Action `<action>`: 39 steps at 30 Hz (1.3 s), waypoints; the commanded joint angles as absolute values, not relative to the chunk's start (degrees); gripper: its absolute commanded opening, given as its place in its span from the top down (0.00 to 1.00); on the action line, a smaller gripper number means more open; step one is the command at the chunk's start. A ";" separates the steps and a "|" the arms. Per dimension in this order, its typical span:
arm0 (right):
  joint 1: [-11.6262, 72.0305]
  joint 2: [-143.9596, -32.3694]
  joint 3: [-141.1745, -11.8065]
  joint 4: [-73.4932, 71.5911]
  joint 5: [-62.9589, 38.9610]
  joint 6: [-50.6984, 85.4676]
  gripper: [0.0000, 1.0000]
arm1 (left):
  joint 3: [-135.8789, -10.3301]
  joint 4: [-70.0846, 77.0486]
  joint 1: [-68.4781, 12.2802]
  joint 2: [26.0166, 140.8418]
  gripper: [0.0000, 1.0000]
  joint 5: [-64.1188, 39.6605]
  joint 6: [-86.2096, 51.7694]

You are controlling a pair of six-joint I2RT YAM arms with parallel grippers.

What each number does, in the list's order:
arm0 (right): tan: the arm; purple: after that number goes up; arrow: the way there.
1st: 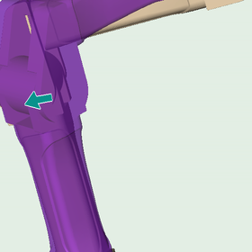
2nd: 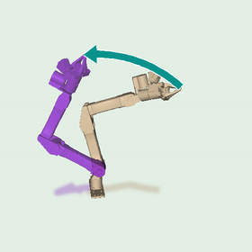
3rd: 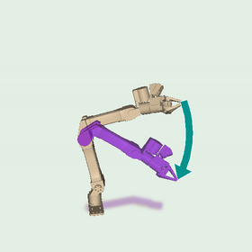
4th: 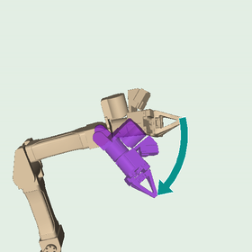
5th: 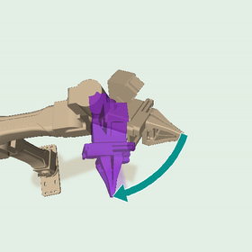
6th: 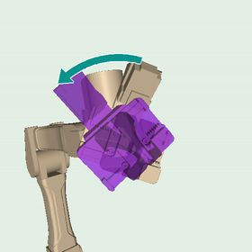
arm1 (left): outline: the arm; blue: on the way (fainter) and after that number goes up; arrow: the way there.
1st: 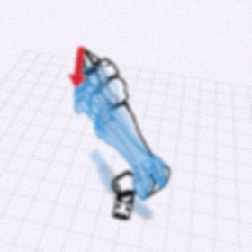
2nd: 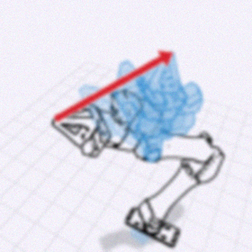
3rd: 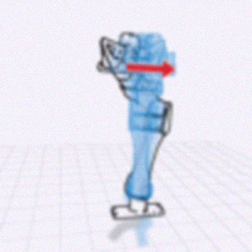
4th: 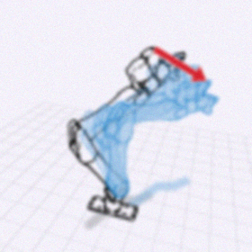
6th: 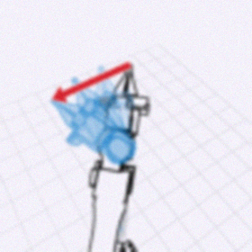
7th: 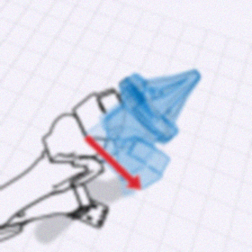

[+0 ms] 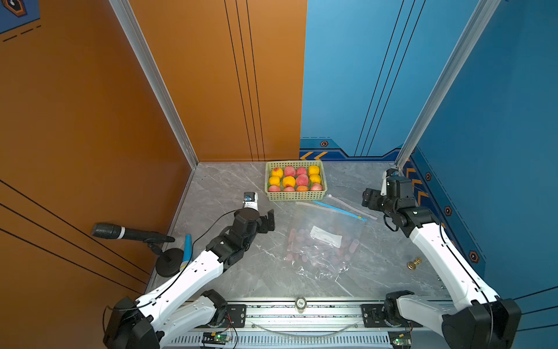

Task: Place the peach in a zip-top bag and seal the zipper
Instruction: Pick up the zipper food storage bag.

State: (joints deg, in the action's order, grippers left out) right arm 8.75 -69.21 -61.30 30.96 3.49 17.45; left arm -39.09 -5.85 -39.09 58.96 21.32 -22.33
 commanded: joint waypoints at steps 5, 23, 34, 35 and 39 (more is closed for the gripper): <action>6.01 -81.39 -63.37 44.58 -6.78 22.25 0.28 | -39.64 -13.12 -49.66 65.48 0.02 21.08 -24.65; -1.41 -86.75 -49.32 27.66 -21.03 32.95 0.43 | -40.33 -3.69 -51.80 85.07 0.02 20.75 -25.16; 0.76 -86.54 -49.07 22.13 -24.30 36.53 0.45 | -40.27 -4.42 -49.13 87.45 0.02 22.94 -23.54; 1.00 -86.90 -49.05 22.17 -24.01 36.79 0.45 | -40.25 -4.31 -48.70 87.43 0.02 22.79 -23.40; 1.41 -86.66 -51.10 28.12 -17.82 36.06 0.39 | -40.47 -3.79 -48.07 87.45 0.02 22.43 -23.07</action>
